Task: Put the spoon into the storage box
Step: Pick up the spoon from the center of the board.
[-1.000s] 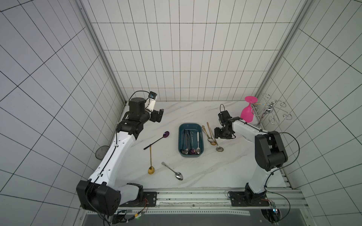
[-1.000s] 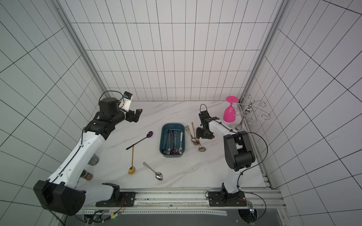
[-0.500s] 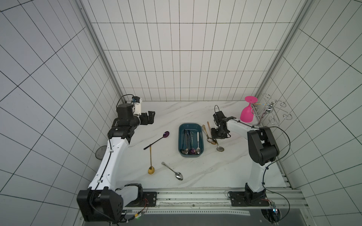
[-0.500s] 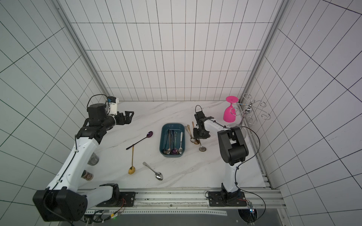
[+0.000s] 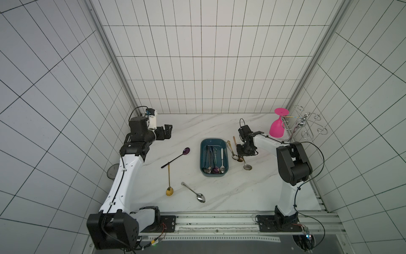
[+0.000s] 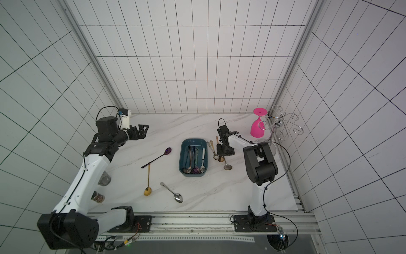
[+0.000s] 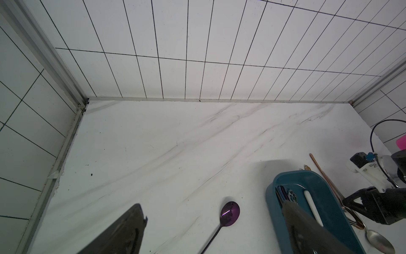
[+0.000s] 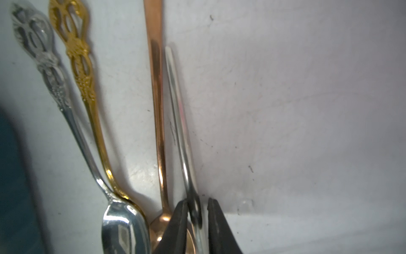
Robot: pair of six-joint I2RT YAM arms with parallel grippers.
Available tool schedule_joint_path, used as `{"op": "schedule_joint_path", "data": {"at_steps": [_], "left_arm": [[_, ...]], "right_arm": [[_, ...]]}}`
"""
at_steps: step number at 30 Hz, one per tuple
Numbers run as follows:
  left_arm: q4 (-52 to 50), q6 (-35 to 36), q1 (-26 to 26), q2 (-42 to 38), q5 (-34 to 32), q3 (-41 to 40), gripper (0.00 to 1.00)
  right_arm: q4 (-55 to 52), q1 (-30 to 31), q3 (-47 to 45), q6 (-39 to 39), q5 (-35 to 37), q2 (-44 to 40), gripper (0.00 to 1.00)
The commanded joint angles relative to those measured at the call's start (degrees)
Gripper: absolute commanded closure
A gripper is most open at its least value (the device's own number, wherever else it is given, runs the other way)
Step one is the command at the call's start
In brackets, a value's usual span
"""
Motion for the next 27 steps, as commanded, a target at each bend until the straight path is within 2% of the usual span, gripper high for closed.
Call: {"op": "schedule_joint_path", "data": {"at_steps": [1, 12, 16, 22, 27], "left_arm": [[1.5, -0.7, 0.4, -1.0, 0.5, -1.1, 0.01], [1.4, -0.9, 0.9, -1.4, 0.3, -0.9, 0.01], [1.8, -0.8, 1.1, -1.6, 0.4, -1.5, 0.01], [2.0, -0.8, 1.1, -1.8, 0.3, -1.6, 0.01], [1.7, -0.7, 1.3, -1.7, 0.0, -1.2, 0.01]], "right_arm": [[-2.3, 0.1, -0.6, -0.9, 1.7, -1.2, 0.80], [0.3, 0.9, -4.8, -0.6, 3.6, 0.3, 0.81], [-0.5, 1.1, -5.0, -1.4, 5.2, 0.7, 0.87], [-2.2, 1.4, -4.5, -2.3, 7.2, -3.0, 0.96], [-5.9, 1.7, -2.8, -2.1, 7.8, -7.0, 0.96]]}}
